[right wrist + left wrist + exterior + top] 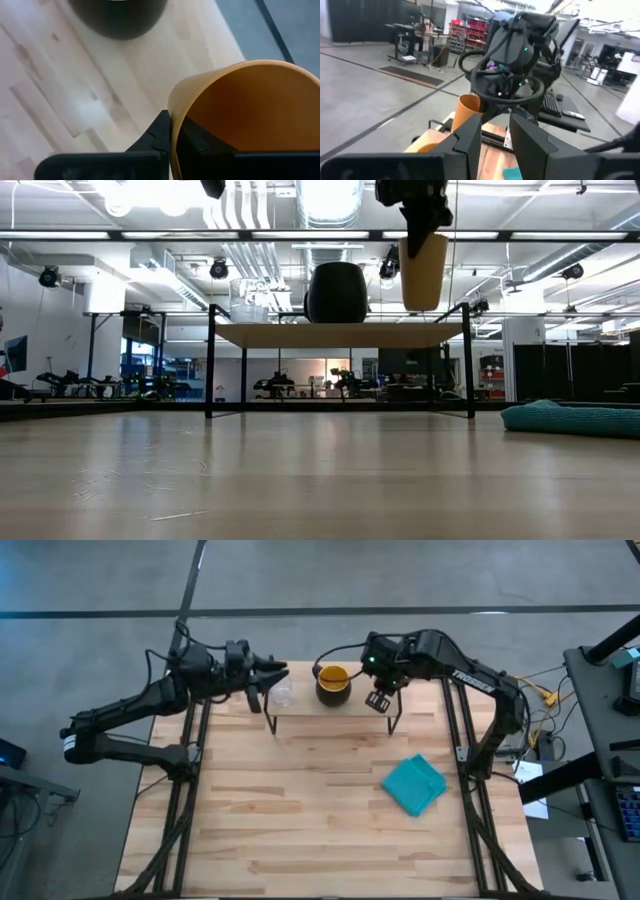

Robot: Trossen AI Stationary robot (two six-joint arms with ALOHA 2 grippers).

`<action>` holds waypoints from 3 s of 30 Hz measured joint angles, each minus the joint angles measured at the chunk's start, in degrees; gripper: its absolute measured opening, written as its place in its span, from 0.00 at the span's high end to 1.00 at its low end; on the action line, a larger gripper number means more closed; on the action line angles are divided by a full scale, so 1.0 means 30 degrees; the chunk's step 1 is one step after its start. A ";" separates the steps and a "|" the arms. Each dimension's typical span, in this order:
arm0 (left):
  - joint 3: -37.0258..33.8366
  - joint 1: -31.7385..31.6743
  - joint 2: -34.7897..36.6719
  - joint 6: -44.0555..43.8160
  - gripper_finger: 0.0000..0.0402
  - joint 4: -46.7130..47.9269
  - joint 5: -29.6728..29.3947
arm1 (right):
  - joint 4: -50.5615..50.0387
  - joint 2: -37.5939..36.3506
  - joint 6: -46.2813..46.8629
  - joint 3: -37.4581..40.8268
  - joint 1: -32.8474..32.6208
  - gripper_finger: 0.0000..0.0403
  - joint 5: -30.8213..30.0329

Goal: Stack small to large cups/mugs on shelf
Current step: Put the yellow cup on the shelf, then return to Home Position

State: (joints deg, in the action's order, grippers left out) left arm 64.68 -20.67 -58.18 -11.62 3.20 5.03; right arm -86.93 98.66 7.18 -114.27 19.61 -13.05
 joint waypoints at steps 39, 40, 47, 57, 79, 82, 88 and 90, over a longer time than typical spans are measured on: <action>0.0132 -0.0022 -0.0055 -0.0007 0.78 0.0087 -0.0456 | 0.0035 0.2016 -0.3629 0.0105 0.1795 0.87 0.2911; 0.0132 -0.0022 -0.0055 0.0000 0.78 0.0087 -0.0456 | 0.0031 0.1971 -0.3647 0.0098 0.1793 0.84 0.2904; 0.0132 -0.0029 -0.0055 0.0000 0.78 0.0087 -0.0461 | 0.0009 0.1934 -0.3947 -0.0015 0.1772 0.73 0.1889; 0.0132 -0.0073 -0.0029 0.0000 0.78 0.0089 -0.0463 | -0.1020 0.1927 -0.3970 -0.2333 0.1769 0.72 0.1672; -0.0814 -0.0087 0.1564 -0.0099 0.78 0.0635 -0.0326 | -0.0282 0.0191 0.1279 -0.6670 0.0654 0.78 0.1987; -0.0845 -0.0087 0.1852 -0.0510 0.78 0.1835 -0.0259 | -0.0360 0.0130 0.1266 -0.6644 -0.0375 0.79 0.2051; -0.0926 -0.0080 0.3215 -0.1489 0.78 0.3847 -0.0193 | 0.0074 0.0120 0.2721 -0.6115 -0.3219 0.78 0.1825; -0.0939 -0.0080 0.3859 -0.1515 0.78 0.4353 -0.0186 | 0.0754 0.0120 0.3118 -0.5562 -0.4334 0.78 0.1344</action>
State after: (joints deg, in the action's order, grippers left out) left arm 61.87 -20.91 -46.60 -16.16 16.26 4.47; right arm -84.67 99.02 16.54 -130.95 6.61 -9.02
